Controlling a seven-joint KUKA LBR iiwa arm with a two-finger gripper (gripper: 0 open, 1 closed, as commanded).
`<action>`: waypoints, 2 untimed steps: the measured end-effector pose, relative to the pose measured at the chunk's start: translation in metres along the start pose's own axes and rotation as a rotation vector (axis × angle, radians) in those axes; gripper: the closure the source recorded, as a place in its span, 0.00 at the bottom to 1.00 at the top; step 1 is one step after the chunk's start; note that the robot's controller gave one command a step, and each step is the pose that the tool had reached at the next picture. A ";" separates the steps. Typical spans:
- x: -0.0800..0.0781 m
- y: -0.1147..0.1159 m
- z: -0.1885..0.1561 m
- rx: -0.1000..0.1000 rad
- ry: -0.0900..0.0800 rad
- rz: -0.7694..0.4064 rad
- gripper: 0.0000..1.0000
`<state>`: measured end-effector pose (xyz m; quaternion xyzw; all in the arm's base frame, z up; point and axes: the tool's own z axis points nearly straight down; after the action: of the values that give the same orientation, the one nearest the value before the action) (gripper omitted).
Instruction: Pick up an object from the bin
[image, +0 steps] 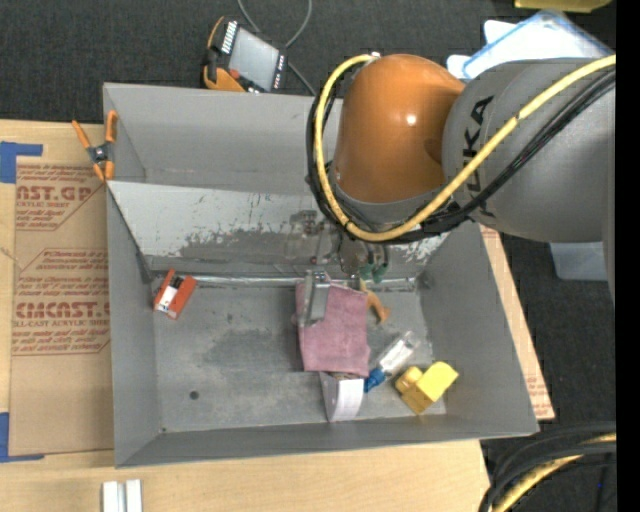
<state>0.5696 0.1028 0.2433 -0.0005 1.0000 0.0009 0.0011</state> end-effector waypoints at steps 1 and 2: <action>0.000 0.000 0.000 0.000 0.000 0.000 0.00; 0.009 -0.039 0.050 0.002 0.003 -0.013 0.00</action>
Offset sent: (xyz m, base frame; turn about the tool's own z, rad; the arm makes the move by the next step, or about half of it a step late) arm -0.0083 -0.0367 -0.0464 -0.0156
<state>0.5605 0.0640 0.1936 -0.0070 1.0000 -0.0001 -0.0006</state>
